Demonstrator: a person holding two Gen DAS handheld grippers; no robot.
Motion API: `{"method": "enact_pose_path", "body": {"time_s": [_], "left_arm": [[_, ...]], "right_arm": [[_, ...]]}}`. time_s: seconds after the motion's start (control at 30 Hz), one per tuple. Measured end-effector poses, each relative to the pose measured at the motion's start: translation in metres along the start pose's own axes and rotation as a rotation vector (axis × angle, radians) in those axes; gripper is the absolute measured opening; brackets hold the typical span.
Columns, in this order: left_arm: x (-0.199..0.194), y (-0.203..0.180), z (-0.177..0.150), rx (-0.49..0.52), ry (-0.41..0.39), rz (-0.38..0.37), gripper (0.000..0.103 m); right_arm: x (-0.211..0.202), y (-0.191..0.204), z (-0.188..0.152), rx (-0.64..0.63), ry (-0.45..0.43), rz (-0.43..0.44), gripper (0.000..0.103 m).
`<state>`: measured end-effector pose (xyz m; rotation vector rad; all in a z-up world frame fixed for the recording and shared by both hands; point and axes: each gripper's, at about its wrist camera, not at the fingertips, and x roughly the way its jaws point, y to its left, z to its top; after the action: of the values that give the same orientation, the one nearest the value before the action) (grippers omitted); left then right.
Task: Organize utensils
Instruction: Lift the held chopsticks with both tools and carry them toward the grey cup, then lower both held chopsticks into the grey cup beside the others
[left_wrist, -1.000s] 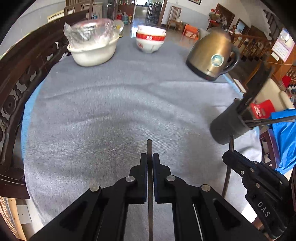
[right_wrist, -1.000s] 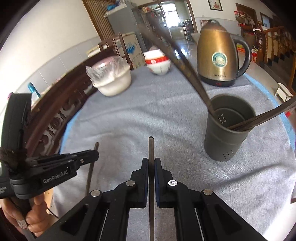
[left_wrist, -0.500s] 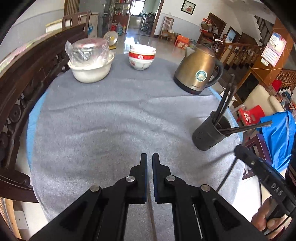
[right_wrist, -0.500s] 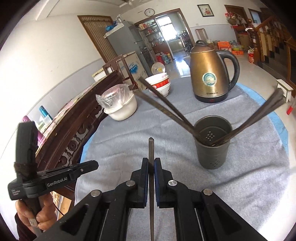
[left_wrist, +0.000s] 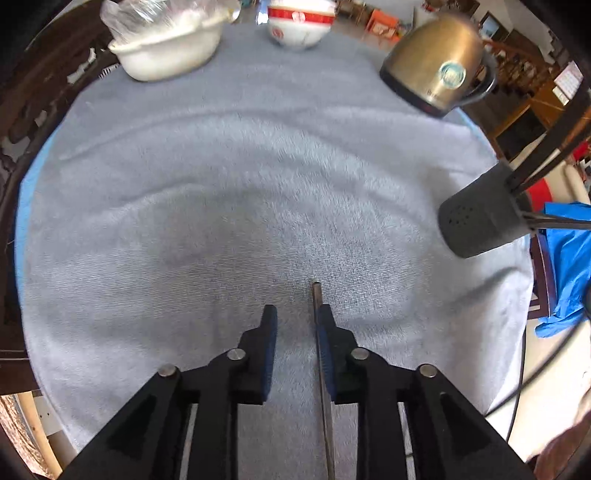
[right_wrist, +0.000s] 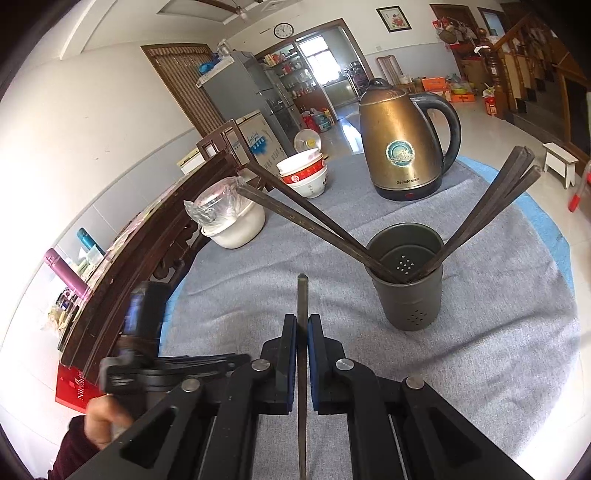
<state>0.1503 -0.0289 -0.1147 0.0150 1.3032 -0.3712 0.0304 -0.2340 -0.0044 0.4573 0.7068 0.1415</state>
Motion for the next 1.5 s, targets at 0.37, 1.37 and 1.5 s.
{"method": "enact_pose_path", "body": {"time_s": [0.37,1.37,1.5], "left_arm": [[0.032,-0.013,0.010,0.005,0.048,0.023,0.025],[-0.187,-0.081,-0.021,0.115,-0.486,-0.102,0.005],[-0.213,-0.093,-0.013,0.128,-0.547,-0.120,0.005]], "right_arm": [[-0.012,-0.006,-0.004,0.008,-0.013,0.010,0.006],[-0.092,-0.015,0.021,0.005,-0.292,-0.027,0.006],[-0.106,-0.017,0.032,0.006,-0.338,-0.037,0.006]]}}
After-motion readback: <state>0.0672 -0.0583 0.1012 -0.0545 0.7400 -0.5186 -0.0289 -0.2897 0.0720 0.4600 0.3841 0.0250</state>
